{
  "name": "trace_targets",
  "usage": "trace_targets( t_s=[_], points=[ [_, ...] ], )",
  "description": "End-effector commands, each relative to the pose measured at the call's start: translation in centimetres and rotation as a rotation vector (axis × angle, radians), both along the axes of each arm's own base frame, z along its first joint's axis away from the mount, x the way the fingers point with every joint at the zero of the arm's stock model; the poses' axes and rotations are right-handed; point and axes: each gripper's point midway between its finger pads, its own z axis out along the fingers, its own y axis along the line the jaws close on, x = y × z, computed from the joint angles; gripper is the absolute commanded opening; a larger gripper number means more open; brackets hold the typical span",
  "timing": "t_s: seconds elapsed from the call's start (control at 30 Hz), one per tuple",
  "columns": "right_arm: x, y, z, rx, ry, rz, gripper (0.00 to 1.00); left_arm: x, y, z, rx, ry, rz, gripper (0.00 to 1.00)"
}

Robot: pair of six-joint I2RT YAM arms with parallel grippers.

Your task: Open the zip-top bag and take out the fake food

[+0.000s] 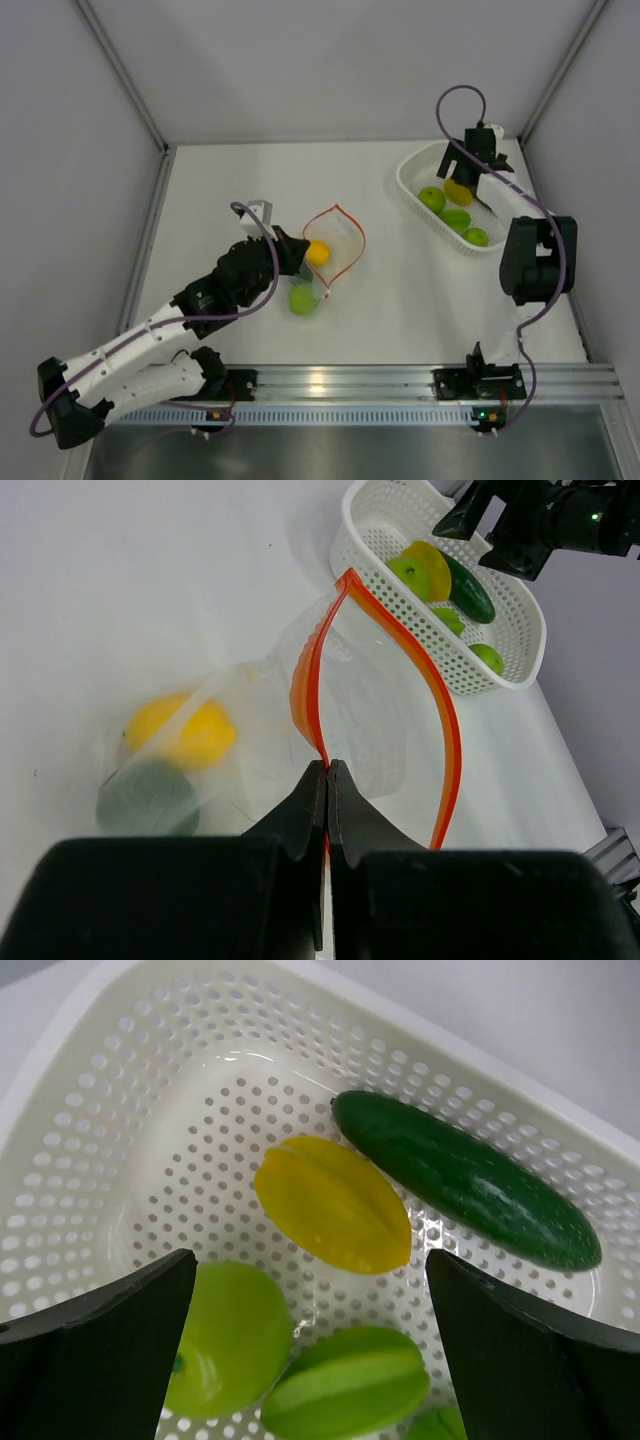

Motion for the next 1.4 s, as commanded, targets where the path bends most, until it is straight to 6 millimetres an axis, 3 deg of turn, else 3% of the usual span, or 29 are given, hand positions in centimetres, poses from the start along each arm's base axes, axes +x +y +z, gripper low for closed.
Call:
trace_targets(
  t_s=[0.0,0.03,0.1,0.13,0.2,0.23,0.27,0.33,0.37,0.4,0.43,0.47,0.53,0.57,0.63,0.67,0.73,0.83,1.07,1.37],
  points=[
    [-1.2,-0.9,7.8,0.051,-0.183,-0.109,1.00,0.3,-0.9,3.2,-0.060,-0.048,-0.021,0.00],
    [-1.5,0.6,8.8,0.147,-0.215,-0.083,0.99,0.4,-1.0,3.2,-0.063,-0.044,-0.022,0.00],
    [-2.1,2.6,8.2,0.255,-0.211,0.025,0.98,0.6,-1.2,3.5,-0.068,-0.043,-0.015,0.00],
    [-2.3,4.8,9.8,0.331,-0.257,0.120,0.91,0.7,-1.2,3.6,-0.073,-0.040,-0.006,0.00],
    [-3.3,5.9,9.6,0.394,-0.258,0.150,0.78,1.1,-1.1,3.8,-0.079,-0.040,0.014,0.00],
    [-4.0,7.2,10.7,0.444,-0.275,0.191,0.75,1.2,-1.1,3.9,-0.085,-0.037,0.020,0.00],
    [-4.9,8.7,10.5,0.464,-0.262,0.218,0.70,1.3,-1.2,4.2,-0.092,-0.040,0.025,0.00],
    [-6.4,10.3,12.0,0.475,-0.285,0.237,0.67,1.5,-1.4,4.4,-0.104,-0.042,0.032,0.00],
    [-7.6,12.7,11.9,0.475,-0.270,0.285,0.66,1.6,-1.5,4.6,-0.110,-0.047,0.032,0.00],
    [-8.4,13.6,12.2,0.458,-0.271,0.301,0.65,1.8,-1.7,4.5,-0.112,-0.047,0.034,0.00],
    [-9.4,13.8,13.7,0.429,-0.316,0.277,0.64,1.9,-1.7,4.7,-0.120,-0.048,0.037,0.00],
    [-11.1,16.7,13.4,0.437,-0.301,0.342,0.62,2.0,-1.8,4.6,-0.119,-0.049,0.040,0.00],
    [-12.7,18.4,14.6,0.429,-0.349,0.354,0.59,2.2,-2.0,4.3,-0.114,-0.044,0.044,0.00],
    [-14.6,20.6,15.5,0.443,-0.364,0.411,0.56,2.4,-2.1,4.0,-0.106,-0.039,0.048,0.00],
    [-16.3,21.8,16.7,0.432,-0.398,0.427,0.53,2.5,-2.1,3.7,-0.105,-0.034,0.051,0.00],
    [-17.9,23.8,16.8,0.440,-0.392,0.483,0.52,2.5,-2.2,3.7,-0.107,-0.032,0.053,0.00],
    [-19.1,24.7,17.2,0.427,-0.407,0.490,0.51,2.6,-2.3,3.4,-0.108,-0.027,0.056,0.00],
    [-22.1,28.7,16.6,0.414,-0.376,0.610,0.49,2.7,-2.3,3.2,-0.112,-0.022,0.060,0.00],
    [-24.5,33.4,14.0,0.320,-0.315,0.763,0.46,2.5,-2.5,2.7,-0.123,-0.004,0.055,0.00],
    [-21.7,35.1,9.8,0.277,-0.254,0.630,0.42,2.0,-2.8,2.5,-0.168,0.023,0.032,0.00]
  ],
)
